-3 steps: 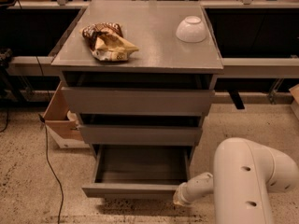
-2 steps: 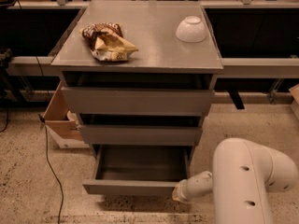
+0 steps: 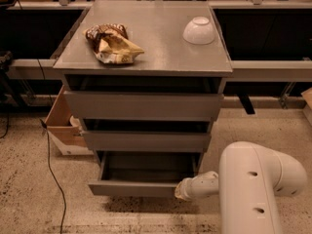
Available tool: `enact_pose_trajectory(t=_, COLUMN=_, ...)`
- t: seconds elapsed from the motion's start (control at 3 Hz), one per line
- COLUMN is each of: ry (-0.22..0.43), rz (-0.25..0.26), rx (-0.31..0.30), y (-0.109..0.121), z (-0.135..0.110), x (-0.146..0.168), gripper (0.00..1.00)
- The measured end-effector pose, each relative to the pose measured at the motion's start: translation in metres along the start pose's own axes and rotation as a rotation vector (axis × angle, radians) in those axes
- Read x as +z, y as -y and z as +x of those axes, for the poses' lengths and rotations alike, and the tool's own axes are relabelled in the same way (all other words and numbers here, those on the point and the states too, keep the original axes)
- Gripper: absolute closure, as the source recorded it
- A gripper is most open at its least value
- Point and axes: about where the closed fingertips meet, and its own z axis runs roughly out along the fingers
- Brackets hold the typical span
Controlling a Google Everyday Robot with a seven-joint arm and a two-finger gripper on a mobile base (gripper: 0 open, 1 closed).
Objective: Close bottom drawer
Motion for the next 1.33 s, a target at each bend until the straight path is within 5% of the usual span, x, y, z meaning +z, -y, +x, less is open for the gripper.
enact_pose_trajectory(t=0.33, ry=0.027, rz=0.059, rx=-0.015, y=0.032, z=-0.02, x=0.002, gripper=1.0)
enact_pose_trajectory(t=0.67, ry=0.055, rz=0.171, rx=-0.025, y=0.091, z=-0.042, x=-0.001, gripper=1.0)
enact_pose_trajectory(t=1.33, ry=0.05, rz=0.221, rx=-0.027, y=0.109, z=-0.034, x=0.001, gripper=1.0)
